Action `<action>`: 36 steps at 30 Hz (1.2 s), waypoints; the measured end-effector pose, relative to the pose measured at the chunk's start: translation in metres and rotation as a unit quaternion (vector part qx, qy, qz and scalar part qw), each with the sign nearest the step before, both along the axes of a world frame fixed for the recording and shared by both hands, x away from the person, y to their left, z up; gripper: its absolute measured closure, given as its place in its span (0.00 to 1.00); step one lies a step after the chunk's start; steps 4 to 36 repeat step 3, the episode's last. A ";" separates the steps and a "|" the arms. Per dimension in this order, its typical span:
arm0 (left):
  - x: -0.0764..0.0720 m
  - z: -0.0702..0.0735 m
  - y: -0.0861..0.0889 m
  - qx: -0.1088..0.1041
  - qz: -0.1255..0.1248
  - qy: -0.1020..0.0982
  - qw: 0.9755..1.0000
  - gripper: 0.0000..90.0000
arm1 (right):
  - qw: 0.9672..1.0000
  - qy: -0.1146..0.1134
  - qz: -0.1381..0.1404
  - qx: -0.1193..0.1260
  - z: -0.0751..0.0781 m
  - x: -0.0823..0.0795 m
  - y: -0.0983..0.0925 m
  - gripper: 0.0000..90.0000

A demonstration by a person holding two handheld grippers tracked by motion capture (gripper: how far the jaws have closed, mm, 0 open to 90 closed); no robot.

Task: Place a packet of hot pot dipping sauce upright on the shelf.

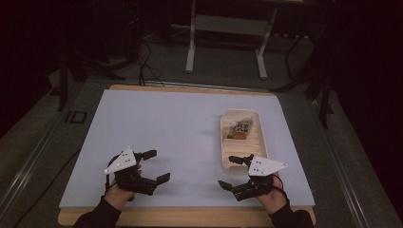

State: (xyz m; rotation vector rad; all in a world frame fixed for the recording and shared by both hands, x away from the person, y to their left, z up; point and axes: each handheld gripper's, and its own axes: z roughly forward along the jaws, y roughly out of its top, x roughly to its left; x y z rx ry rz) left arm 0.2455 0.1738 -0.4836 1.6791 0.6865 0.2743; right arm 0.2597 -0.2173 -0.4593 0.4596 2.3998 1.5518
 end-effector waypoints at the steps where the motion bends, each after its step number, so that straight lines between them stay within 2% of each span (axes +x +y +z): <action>1: 0.001 0.000 0.001 0.001 0.003 0.000 1.000 0.03 | 1.000 -0.003 -0.002 0.003 0.000 0.000 -0.001 0.16; 36: 0.001 -0.002 0.004 0.003 0.007 0.002 1.000 0.03 | 1.000 -0.006 -0.002 0.004 0.000 0.001 -0.002 0.16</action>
